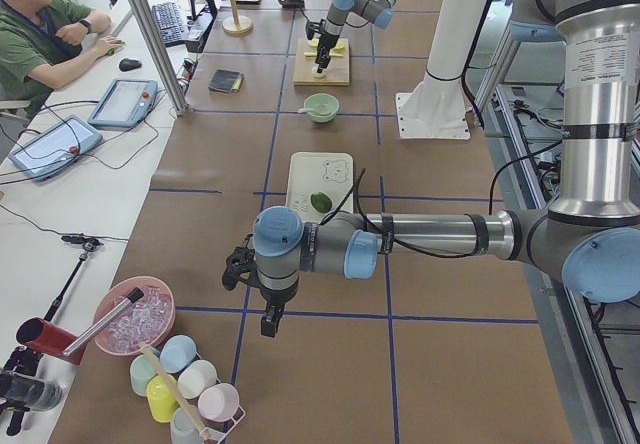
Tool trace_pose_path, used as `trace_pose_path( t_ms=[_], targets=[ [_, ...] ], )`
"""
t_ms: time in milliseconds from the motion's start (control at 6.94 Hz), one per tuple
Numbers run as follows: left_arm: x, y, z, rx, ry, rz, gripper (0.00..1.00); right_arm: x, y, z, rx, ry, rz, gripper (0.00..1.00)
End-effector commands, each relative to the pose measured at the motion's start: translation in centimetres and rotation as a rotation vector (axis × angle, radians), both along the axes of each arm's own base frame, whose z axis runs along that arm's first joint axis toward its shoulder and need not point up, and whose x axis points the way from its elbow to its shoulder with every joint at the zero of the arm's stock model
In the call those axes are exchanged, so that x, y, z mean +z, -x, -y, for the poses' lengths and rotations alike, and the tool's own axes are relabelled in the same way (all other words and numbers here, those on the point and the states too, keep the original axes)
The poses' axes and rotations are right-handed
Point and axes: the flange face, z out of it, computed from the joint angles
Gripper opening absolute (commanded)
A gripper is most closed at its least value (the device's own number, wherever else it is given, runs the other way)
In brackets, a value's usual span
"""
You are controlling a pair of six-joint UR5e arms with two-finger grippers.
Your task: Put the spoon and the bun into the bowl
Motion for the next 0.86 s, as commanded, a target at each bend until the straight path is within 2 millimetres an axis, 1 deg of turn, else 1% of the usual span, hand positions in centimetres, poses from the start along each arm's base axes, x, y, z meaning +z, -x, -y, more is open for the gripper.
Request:
trace_pose_path(
  t_ms=[0, 288, 432, 577, 721],
  targets=[
    [-0.1, 0.0, 0.1, 0.000, -0.003, 0.001, 1.00, -0.3, 0.2, 0.0, 0.002, 0.003, 0.002, 0.00],
    [-0.2, 0.0, 0.1, 0.000, -0.004, -0.001, 1.00, -0.7, 0.2, 0.1, 0.009, 0.001, 0.009, 0.00],
    [-0.2, 0.0, 0.1, 0.000, -0.004, -0.001, 1.00, -2.1, 0.4, 0.3, 0.012, -0.011, 0.029, 0.00],
    [-0.2, 0.0, 0.1, 0.000, -0.004, -0.001, 1.00, -6.1, 1.5, 0.8, 0.031, -0.001, 0.051, 0.00],
    [-0.6, -0.1, 0.1, -0.002, -0.009, -0.010, 1.00, -11.0, 3.2, 1.0, 0.074, 0.059, 0.070, 0.00]
  ],
)
